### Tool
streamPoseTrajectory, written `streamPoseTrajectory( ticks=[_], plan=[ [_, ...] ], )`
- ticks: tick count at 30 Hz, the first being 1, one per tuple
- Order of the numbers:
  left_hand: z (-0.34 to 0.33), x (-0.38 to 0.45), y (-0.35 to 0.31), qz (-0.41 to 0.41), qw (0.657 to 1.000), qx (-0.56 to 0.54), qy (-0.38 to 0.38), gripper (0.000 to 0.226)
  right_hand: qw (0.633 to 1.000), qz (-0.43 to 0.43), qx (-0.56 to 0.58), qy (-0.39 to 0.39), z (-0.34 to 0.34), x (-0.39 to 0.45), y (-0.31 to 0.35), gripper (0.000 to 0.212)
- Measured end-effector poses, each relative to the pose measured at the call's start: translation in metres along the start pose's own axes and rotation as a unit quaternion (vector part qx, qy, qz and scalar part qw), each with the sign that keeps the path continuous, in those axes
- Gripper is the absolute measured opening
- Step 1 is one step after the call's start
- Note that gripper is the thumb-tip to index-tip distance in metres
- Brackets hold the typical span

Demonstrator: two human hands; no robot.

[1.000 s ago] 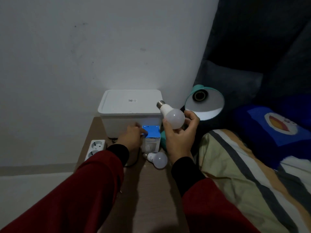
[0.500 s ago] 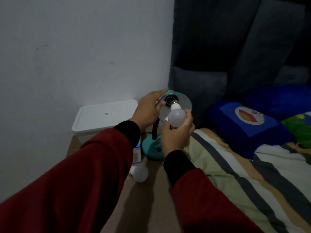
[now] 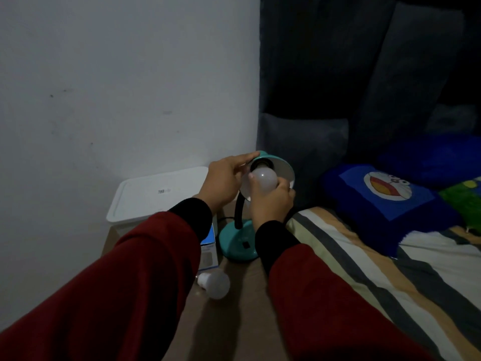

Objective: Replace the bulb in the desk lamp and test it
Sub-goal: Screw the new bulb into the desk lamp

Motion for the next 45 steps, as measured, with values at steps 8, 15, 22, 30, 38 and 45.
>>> streamPoseTrajectory(
  ticks=[8, 15, 22, 30, 38, 45],
  plan=[
    [-0.002, 0.001, 0.001, 0.013, 1.0, -0.025, 0.006, 0.045, 0.999, 0.041, 0.012, 0.028, -0.001, -0.007, -0.002, 0.056],
    [-0.001, 0.001, -0.001, 0.018, 0.999, -0.044, 0.014, 0.043, 0.998, -0.019, 0.058, 0.003, -0.003, -0.004, -0.005, 0.068],
    [0.001, -0.002, -0.005, 0.022, 0.998, -0.054, 0.022, 0.043, 0.999, -0.014, 0.042, 0.019, -0.003, -0.006, 0.0, 0.078],
    [-0.001, 0.0, -0.001, 0.03, 0.999, -0.039, 0.023, 0.046, 0.998, -0.013, 0.066, 0.006, -0.002, -0.007, -0.006, 0.073],
    [-0.001, 0.002, -0.001, 0.031, 0.998, -0.049, 0.018, 0.042, 0.999, -0.028, 0.035, 0.021, 0.0, -0.004, -0.007, 0.07],
    [-0.001, 0.002, -0.003, 0.032, 0.997, -0.062, 0.02, 0.044, 0.998, -0.021, 0.057, 0.012, -0.003, -0.003, -0.008, 0.059]
  ],
)
Point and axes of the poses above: each hand's wrist, its own x-axis towards the middle knuckle, its own z-axis out of the back of the hand, y = z × x, the point moved 5 cm from there along x, towards the middle knuckle, and after that the axes turned 9 degrees about y, right-handed, at the moved point
